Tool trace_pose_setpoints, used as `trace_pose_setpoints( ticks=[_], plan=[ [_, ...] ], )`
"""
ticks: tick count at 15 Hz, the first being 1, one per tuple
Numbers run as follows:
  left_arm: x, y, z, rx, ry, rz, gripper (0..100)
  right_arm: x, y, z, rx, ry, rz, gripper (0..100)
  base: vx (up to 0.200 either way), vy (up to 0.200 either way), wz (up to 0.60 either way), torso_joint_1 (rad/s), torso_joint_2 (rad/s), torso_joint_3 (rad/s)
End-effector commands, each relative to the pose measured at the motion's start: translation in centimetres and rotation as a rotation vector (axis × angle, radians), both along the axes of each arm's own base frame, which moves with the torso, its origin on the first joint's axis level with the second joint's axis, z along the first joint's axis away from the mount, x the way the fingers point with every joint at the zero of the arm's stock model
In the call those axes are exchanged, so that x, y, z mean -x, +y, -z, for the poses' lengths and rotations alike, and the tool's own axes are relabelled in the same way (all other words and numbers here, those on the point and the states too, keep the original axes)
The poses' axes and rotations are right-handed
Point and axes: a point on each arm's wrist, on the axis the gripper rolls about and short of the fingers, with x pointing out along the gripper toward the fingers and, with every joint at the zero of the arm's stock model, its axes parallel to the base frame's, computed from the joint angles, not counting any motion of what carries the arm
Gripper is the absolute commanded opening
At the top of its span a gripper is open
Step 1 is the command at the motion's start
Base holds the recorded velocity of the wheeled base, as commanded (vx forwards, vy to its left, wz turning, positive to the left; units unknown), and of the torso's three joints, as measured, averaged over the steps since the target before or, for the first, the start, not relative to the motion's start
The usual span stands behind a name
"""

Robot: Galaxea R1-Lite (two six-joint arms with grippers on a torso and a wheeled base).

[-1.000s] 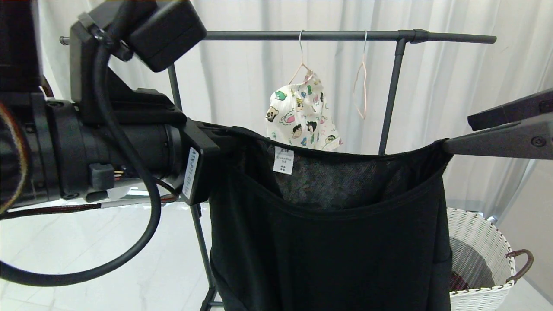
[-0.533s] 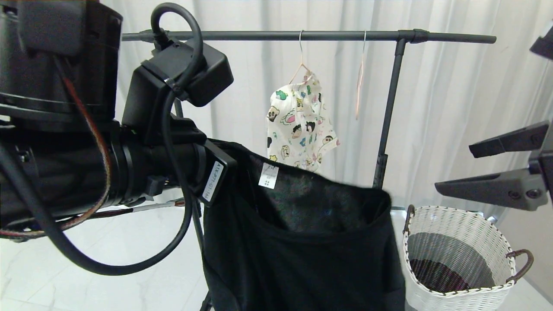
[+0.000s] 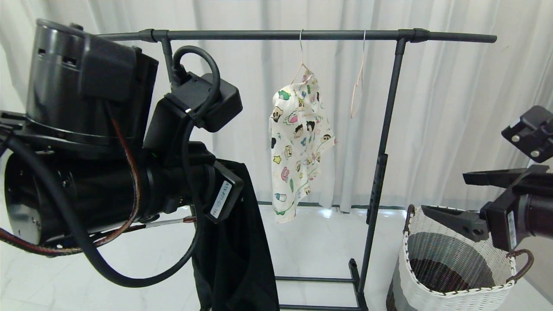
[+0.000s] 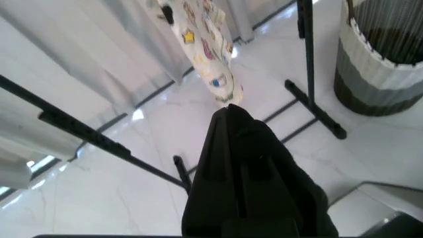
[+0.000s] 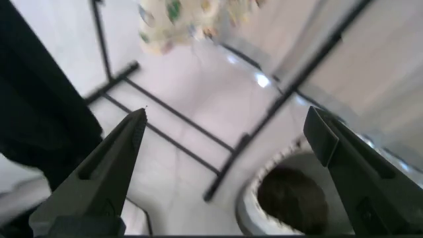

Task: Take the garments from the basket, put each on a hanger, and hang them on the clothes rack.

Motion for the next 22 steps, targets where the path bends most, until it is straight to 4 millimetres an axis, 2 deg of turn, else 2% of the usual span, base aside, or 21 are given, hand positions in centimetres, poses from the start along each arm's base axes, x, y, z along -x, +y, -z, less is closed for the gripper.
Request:
trace_pose_setpoints(
  ticks=[1,4,7,10,15,22],
  plan=[
    [0.4,0.4,0.6,0.002,0.023,-0.011,0,0.4,-1.6,1.5,0.032,0.018,0.081,100,0.0,0.0,0.0,0.0,0.0,0.0],
    [0.2,1.6,1.2,0.001,0.04,-0.06,0,0.8,-2.9,3.2,0.072,0.046,0.144,100,0.0,0.0,0.0,0.0,0.0,0.0],
    [0.0,4.1,1.7,-0.004,0.047,-0.153,0,1.5,-3.6,5.4,0.089,0.042,0.164,100,0.0,0.0,0.0,0.0,0.0,0.0],
    [0.4,5.6,1.9,-0.001,0.048,-0.198,0,1.9,-4.3,7.3,0.154,0.007,0.192,100,0.0,0.0,0.0,0.0,0.0,0.0],
    [1.0,6.3,2.4,-0.007,0.055,-0.209,0,1.9,-4.8,7.9,0.158,0.009,0.221,100,0.0,0.0,0.0,0.0,0.0,0.0],
    [0.6,8.1,2.6,-0.008,0.059,-0.301,0,2.2,-5.2,8.7,0.159,-0.01,0.241,100,0.0,0.0,0.0,0.0,0.0,0.0]
  ],
)
